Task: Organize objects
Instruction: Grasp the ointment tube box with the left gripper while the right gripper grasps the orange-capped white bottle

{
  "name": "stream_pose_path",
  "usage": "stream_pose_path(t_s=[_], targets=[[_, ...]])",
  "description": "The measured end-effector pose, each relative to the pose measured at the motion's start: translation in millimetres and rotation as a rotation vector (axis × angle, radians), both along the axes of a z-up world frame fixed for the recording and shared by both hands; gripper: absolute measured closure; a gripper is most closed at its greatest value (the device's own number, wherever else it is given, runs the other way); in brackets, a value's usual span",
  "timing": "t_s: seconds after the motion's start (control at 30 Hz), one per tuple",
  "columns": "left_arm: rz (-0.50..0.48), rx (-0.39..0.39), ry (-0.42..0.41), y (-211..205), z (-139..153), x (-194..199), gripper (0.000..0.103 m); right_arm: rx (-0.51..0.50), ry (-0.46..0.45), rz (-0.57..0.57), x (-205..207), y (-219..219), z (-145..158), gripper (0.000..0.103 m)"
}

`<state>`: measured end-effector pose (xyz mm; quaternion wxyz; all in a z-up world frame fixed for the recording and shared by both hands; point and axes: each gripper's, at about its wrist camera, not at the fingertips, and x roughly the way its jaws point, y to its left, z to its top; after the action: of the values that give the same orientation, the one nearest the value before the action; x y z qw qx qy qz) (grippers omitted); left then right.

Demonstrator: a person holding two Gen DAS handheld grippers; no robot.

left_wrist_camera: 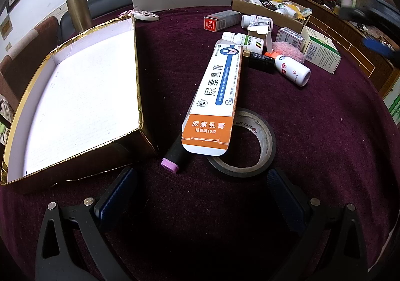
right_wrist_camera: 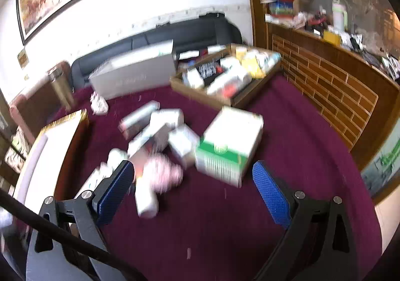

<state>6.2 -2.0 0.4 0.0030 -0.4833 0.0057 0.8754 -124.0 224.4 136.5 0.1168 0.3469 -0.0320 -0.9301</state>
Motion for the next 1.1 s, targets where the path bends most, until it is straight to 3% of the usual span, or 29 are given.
stream_pose_path(t_s=[0.07,0.13,0.17,0.2,0.27,0.37,0.43,0.5,0.57,0.7,0.77,0.83,0.93,1.1], targets=[[-0.017,0.015,0.002,-0.8,1.6,2.2,0.002,0.009,0.027,-0.063,-17.6,1.3,-5.4,0.011],[-0.048,0.044,0.0,-1.7,7.1,5.9,0.002,-0.035,0.12,-0.082,-18.1,6.8,-19.0,0.011],[-0.061,0.079,-0.01,-3.0,12.4,9.4,0.002,-0.025,0.112,-0.083,-17.1,9.6,-23.8,0.013],[-0.087,0.123,-0.009,-4.1,20.0,12.9,0.002,-0.034,0.11,-0.067,-15.0,13.3,-20.6,0.015],[-0.123,0.172,0.039,-5.4,39.8,16.0,0.002,-0.096,0.221,-0.049,-6.8,26.8,-6.6,0.014],[-0.151,0.159,0.055,-3.3,60.4,-0.7,0.002,-0.129,0.215,-0.043,-7.4,31.8,-6.4,0.013],[-0.138,0.102,0.038,-1.1,66.9,-22.3,0.003,-0.12,0.182,-0.025,-11.4,28.6,-8.1,0.013],[-0.152,0.072,0.008,1.5,68.6,-44.8,0.013,-0.114,0.179,-0.015,-9.0,26.6,-8.7,0.013],[-0.143,0.053,-0.058,2.2,63.2,-63.1,0.043,-0.125,0.189,-0.005,-3.2,28.1,-8.2,0.013],[-0.135,0.085,-0.18,-5.9,39.5,-82.7,0.048,-0.154,0.175,-0.009,-4.5,32.9,-9.4,0.013],[-0.14,0.104,-0.211,-8.4,30.7,-86.2,0.068,-0.175,0.152,-0.008,-7.6,34.8,-12.2,0.013],[-0.135,0.1,-0.236,-8.8,22.0,-89.7,0.077,-0.192,0.143,-0.006,-8.9,36.2,-13.3,0.013],[-0.136,0.051,-0.22,-5.3,18.6,-90.9,0.081,-0.193,0.148,-0.004,-7.6,34.8,-13.5,0.013],[-0.083,0.126,-0.174,-20.0,23.5,-79.6,0.087,-0.202,0.113,0.044,-9.7,29.7,-16.8,0.013]])
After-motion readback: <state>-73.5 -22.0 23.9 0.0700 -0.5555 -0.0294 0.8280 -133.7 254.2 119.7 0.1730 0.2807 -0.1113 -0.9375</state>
